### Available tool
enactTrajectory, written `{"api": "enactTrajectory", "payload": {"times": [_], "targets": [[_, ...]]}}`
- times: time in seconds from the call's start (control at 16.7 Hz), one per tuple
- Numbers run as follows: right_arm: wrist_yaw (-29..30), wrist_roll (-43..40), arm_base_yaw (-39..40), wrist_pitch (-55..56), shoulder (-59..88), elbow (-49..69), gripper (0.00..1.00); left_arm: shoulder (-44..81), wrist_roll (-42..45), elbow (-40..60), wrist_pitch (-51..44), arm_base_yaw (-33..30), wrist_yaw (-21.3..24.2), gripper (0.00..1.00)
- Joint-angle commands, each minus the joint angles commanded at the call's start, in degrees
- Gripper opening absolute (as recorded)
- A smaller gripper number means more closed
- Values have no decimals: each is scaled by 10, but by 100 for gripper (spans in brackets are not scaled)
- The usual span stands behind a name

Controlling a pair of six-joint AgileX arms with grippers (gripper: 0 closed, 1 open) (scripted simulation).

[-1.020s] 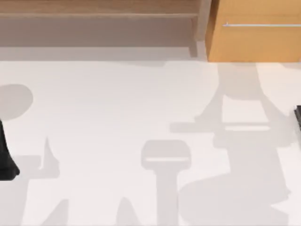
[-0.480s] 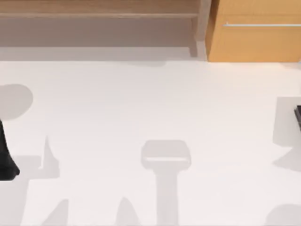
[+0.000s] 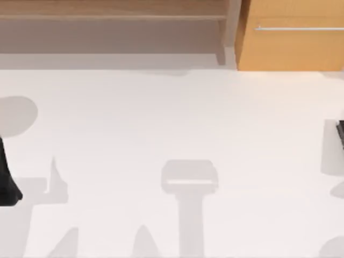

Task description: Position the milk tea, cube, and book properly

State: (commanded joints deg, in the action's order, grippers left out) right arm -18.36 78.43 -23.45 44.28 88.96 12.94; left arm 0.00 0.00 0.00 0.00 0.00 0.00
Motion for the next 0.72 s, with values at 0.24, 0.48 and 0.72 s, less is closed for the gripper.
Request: {"api": "enactTrajectory", "payload": {"times": [0.24,0.48,0.72], "targets": [[2,3,1,7,7,7,0,0,0,0,0,0,0,100],[4,3,5,11,18,8,0,0,0,0,0,0,0,100],[4,3,5,11,18,8,23,0,0,0,0,0,0,100]]}}
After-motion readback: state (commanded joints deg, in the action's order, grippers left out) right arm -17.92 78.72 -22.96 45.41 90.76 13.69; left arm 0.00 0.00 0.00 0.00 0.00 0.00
